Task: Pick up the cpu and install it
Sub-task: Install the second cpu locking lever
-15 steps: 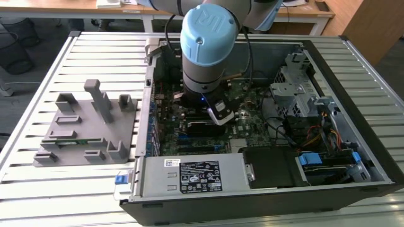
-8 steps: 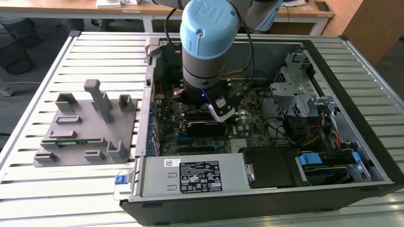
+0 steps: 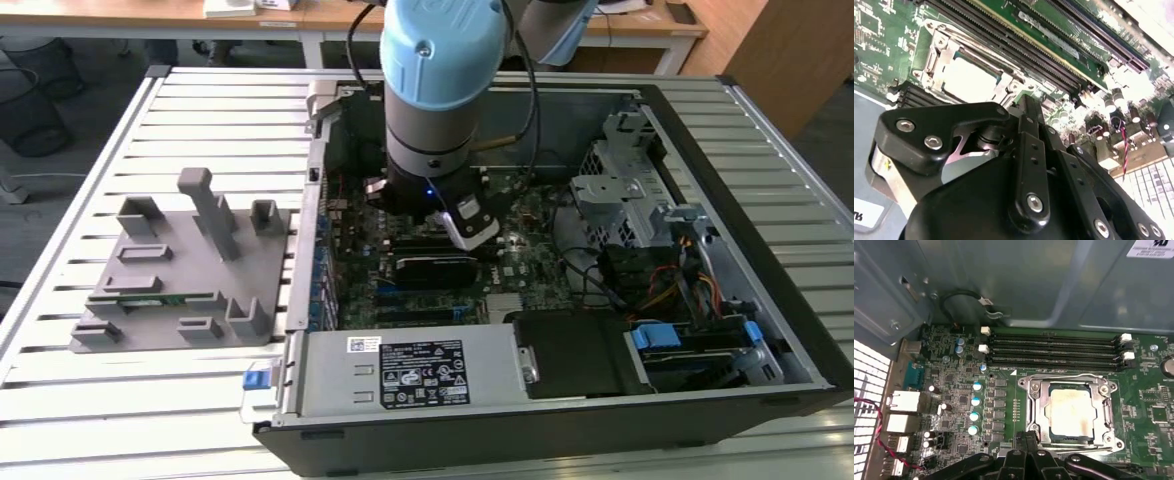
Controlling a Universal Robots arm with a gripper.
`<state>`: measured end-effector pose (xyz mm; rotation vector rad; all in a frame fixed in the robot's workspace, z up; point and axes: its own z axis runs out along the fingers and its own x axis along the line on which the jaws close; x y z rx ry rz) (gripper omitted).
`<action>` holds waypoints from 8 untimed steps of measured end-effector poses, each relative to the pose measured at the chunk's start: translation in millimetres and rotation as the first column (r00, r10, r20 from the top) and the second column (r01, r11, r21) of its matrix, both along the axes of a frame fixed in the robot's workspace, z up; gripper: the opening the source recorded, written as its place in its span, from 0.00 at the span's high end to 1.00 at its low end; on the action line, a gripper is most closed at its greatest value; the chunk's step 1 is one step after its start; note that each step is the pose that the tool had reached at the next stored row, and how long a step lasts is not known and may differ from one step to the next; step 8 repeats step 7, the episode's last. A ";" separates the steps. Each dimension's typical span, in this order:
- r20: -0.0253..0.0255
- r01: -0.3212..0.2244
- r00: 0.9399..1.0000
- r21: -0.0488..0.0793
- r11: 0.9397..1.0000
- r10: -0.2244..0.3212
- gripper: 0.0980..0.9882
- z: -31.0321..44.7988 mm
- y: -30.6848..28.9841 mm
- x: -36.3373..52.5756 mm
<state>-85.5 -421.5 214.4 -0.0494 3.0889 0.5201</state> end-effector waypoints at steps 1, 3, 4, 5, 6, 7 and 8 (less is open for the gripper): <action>0.000 0.000 1.000 0.000 1.000 0.000 0.99 2.2 0.0 0.0; 0.000 0.000 1.000 0.000 1.000 0.000 0.99 5.5 0.0 0.0; 0.000 0.000 1.000 0.000 1.000 0.000 0.99 7.1 0.0 0.0; 0.000 0.000 1.000 0.001 1.000 0.000 0.99 9.2 0.0 0.0; 0.000 0.000 1.000 0.001 1.000 0.000 0.99 11.4 0.0 0.0; 0.000 0.000 1.000 0.002 1.000 0.000 0.99 13.3 0.0 0.0; 0.000 0.000 1.000 0.002 1.000 0.000 0.99 13.3 0.0 0.0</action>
